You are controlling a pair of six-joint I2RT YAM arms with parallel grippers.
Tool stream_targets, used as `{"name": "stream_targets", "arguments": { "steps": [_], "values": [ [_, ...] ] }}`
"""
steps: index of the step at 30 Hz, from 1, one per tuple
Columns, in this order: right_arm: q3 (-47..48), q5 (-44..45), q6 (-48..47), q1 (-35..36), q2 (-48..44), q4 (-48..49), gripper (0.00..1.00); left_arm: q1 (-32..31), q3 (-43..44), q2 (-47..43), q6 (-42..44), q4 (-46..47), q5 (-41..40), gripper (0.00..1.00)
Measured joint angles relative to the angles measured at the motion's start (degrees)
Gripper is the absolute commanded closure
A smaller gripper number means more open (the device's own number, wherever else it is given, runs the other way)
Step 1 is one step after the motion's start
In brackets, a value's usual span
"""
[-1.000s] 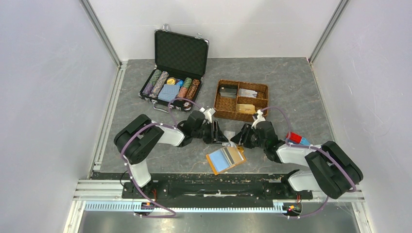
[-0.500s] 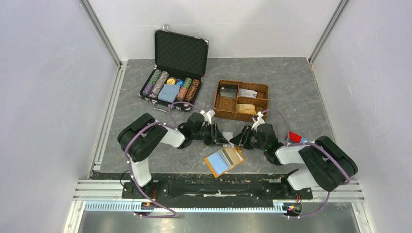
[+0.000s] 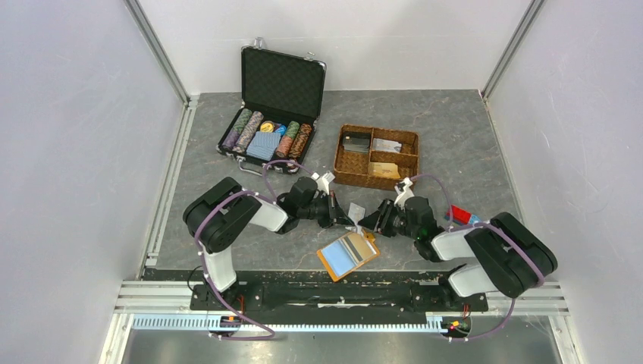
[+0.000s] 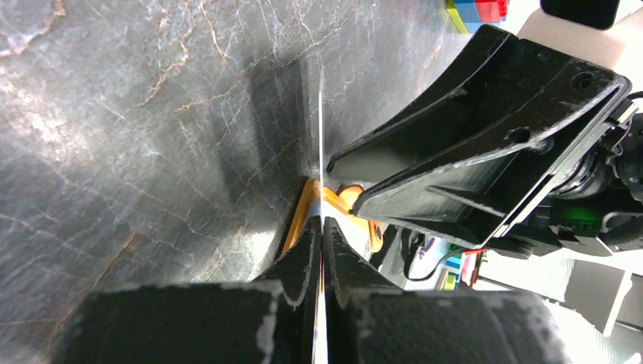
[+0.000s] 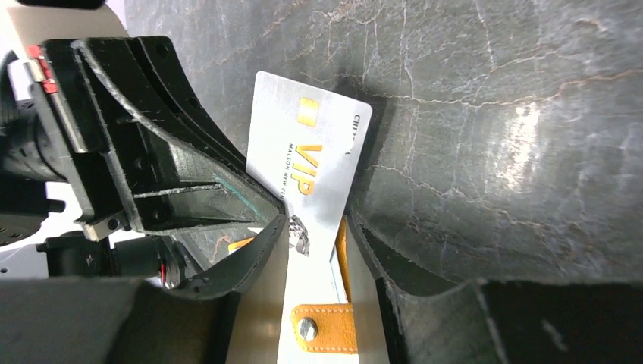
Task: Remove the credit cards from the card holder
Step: Pick up the credit card from the center of the board, then place the credit card in the storage box.
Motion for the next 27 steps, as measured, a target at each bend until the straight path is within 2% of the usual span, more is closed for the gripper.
{"name": "stream_targets", "arguments": {
  "steps": [6, 15, 17, 19, 22, 23, 24, 25, 26, 27],
  "values": [
    [-2.67, -2.21, -1.36, -2.73, -8.33, 0.68, 0.49, 0.79, -2.73, -3.13, -0.70, 1.40, 1.14, 0.98],
    [-3.72, -8.20, -0.81, -3.04, -11.50, 9.44, 0.50, 0.83, -6.49, -10.60, -4.17, 9.60, 3.10, 0.98],
    [-3.72, -9.16, -0.61, -3.04, -11.17, 11.15, 0.54, 0.83, -6.82, -11.06, -4.72, 11.10, 3.76, 0.98],
    [-3.72, -10.01, -0.15, -3.06, -10.62, 13.35, 0.62, 0.83, -7.08, -11.39, -5.33, 12.31, 4.07, 0.98],
    [-3.76, -10.56, 0.63, -3.10, -10.03, 16.31, 0.89, 0.90, -7.74, -11.93, -5.77, 13.86, 4.31, 0.96],
    [-3.85, -10.58, 1.03, -3.41, -9.75, 17.09, 0.97, 1.01, -8.04, -12.28, -5.86, 14.47, 4.33, 0.93],
    [-3.96, -10.64, 1.29, -3.56, -9.42, 17.92, 1.00, 1.09, -8.26, -12.63, -5.88, 14.91, 4.39, 0.85],
    [-4.04, -10.78, 1.62, -3.67, -9.29, 18.67, 1.00, 1.14, -8.37, -12.94, -5.88, 14.91, 4.28, 0.76],
    [-4.09, -11.26, 2.08, -3.76, -9.16, 19.87, 1.00, 1.27, -8.55, -13.16, -5.88, 14.86, 4.28, 0.62],
    [-4.09, -12.07, 2.27, -3.78, -9.11, 21.20, 1.00, 1.38, -8.74, -13.29, -5.90, 14.75, 4.26, 0.55]
  ]
}}
